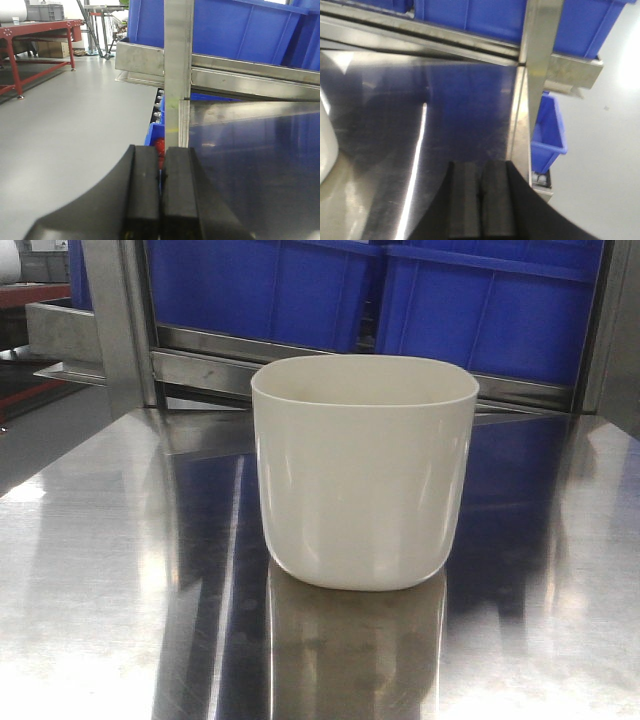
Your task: Move white bin to right shelf second layer
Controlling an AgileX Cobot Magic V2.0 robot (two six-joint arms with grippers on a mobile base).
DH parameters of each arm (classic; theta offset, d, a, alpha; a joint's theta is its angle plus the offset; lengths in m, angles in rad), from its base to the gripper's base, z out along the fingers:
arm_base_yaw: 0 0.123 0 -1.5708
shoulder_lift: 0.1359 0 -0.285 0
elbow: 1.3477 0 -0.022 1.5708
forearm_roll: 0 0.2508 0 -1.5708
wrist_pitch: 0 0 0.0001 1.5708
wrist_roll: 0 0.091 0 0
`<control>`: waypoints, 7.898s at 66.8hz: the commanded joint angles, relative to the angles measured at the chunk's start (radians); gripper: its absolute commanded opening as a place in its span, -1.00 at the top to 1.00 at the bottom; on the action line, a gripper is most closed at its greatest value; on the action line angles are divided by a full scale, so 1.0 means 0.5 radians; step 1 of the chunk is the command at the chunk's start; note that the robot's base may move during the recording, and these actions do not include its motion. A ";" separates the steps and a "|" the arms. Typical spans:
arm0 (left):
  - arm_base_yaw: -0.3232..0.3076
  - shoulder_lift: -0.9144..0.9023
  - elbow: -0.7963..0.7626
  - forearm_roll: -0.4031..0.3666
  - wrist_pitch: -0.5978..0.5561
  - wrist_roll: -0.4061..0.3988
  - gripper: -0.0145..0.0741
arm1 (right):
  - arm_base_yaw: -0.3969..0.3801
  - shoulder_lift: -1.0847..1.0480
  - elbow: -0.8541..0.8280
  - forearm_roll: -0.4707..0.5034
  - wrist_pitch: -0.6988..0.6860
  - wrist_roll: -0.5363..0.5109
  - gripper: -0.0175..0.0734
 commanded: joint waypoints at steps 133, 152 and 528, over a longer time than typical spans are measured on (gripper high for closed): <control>-0.002 -0.036 0.074 -0.016 -0.173 -0.006 0.48 | 1.253 2.529 -2.182 -0.572 1.463 1.762 -0.22; -0.002 -0.036 0.074 -0.016 -0.173 -0.006 0.48 | 1.226 2.537 -2.142 -0.559 1.422 1.762 -0.22; -0.002 -0.036 0.074 -0.016 -0.173 -0.006 0.48 | -0.182 0.378 -0.711 -0.159 0.803 0.324 0.51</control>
